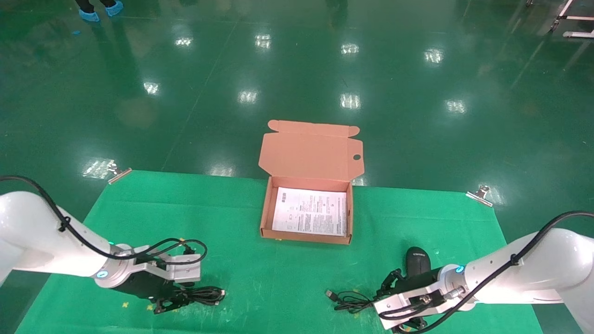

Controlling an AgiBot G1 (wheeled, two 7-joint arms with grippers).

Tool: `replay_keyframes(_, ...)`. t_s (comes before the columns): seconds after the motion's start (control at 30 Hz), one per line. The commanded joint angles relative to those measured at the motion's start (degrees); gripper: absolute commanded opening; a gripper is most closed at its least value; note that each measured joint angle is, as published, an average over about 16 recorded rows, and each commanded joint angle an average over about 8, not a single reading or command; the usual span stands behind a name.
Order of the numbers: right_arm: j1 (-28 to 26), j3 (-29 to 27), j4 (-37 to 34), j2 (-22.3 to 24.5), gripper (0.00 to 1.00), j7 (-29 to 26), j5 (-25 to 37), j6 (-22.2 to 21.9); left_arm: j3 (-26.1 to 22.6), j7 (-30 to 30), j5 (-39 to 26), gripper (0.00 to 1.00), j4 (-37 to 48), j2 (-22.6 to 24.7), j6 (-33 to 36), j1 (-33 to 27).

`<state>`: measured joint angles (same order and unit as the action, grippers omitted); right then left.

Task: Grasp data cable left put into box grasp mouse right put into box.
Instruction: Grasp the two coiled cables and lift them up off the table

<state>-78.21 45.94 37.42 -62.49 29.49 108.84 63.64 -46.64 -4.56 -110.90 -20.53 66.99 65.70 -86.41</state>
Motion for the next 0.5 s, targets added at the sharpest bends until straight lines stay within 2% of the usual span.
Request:
replay_keyframes(0.03, -0.01, 0.00, 0.01, 0.01, 0.00, -0.01, 0.00, 0.01, -0.01, 0.01, -0.01, 0.00, -0.02, -0.01, 0.02, 0.01)
replay_keyframes(0.5, -0.54, -0.64, 0.71, 0.99, 0.00, -0.28, -0.88, 0.63, 0.04, -0.30, 0.04, 0.00, -0.46, -0.29, 0.10, -0.15)
